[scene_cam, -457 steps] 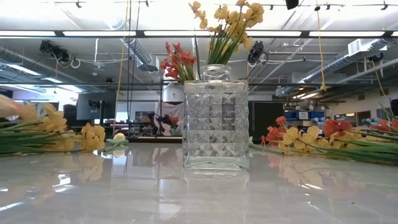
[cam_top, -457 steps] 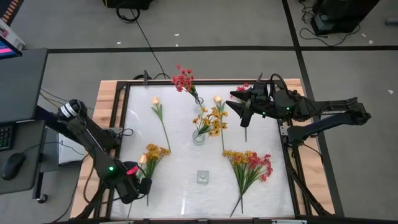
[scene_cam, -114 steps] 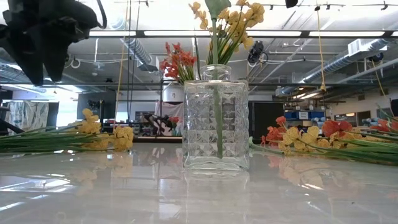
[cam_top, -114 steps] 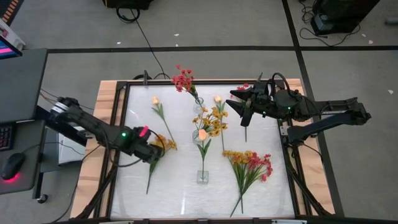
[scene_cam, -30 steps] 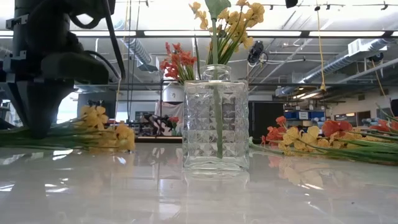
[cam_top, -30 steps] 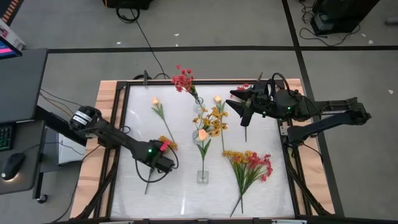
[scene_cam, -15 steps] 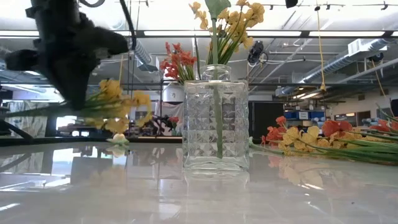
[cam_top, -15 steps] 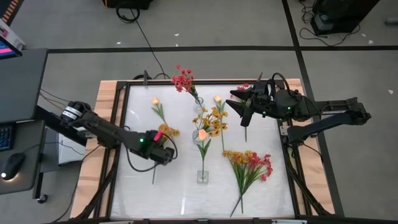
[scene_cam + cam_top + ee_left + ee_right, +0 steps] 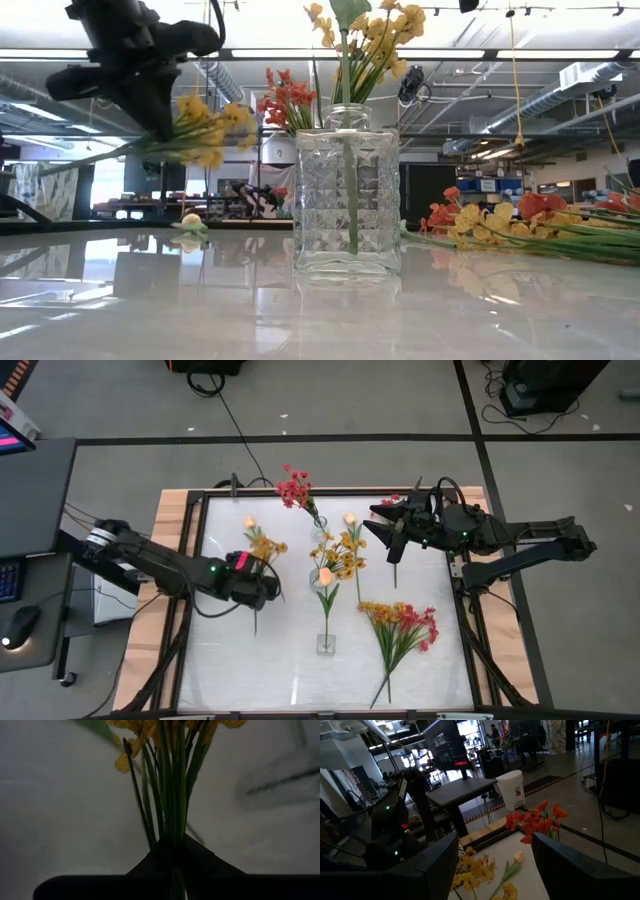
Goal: Sort flowers into vase by color
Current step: Put the left yellow flowers into the middle transparent vase
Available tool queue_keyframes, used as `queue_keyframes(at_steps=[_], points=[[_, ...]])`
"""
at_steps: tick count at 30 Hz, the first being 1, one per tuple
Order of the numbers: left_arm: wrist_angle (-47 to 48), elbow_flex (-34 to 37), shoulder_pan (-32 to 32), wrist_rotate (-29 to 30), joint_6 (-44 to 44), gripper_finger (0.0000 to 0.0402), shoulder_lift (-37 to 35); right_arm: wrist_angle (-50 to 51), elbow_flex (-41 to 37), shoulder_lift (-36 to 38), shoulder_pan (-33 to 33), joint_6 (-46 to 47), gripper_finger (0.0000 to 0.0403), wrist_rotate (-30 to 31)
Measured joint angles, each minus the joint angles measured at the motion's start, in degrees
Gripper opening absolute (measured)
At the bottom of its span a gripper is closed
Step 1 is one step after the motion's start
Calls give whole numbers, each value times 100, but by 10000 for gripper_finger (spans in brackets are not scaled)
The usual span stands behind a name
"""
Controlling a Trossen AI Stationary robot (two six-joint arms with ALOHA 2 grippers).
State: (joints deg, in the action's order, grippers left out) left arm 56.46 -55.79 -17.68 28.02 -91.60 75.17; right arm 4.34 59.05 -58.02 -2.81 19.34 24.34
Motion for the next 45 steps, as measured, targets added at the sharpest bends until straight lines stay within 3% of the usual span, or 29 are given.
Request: queue_keyframes(at_steps=[8, 16, 30, 45], points=[[-196, 0, 256, 841, 787, 32, -402, 1, 0, 1, 0, 1, 261, -1], [-1391, 0, 629, 1409, 2607, 32, -629, 0, 0, 0, 0, 0, 261, 0], [-3365, 0, 1015, 1715, 5259, 32, -631, 1, 0, 2, 0, 0, 261, 0], [-4899, 0, 1013, 1743, 6292, 32, -631, 0, 0, 2, 0, 2, 261, 0]])
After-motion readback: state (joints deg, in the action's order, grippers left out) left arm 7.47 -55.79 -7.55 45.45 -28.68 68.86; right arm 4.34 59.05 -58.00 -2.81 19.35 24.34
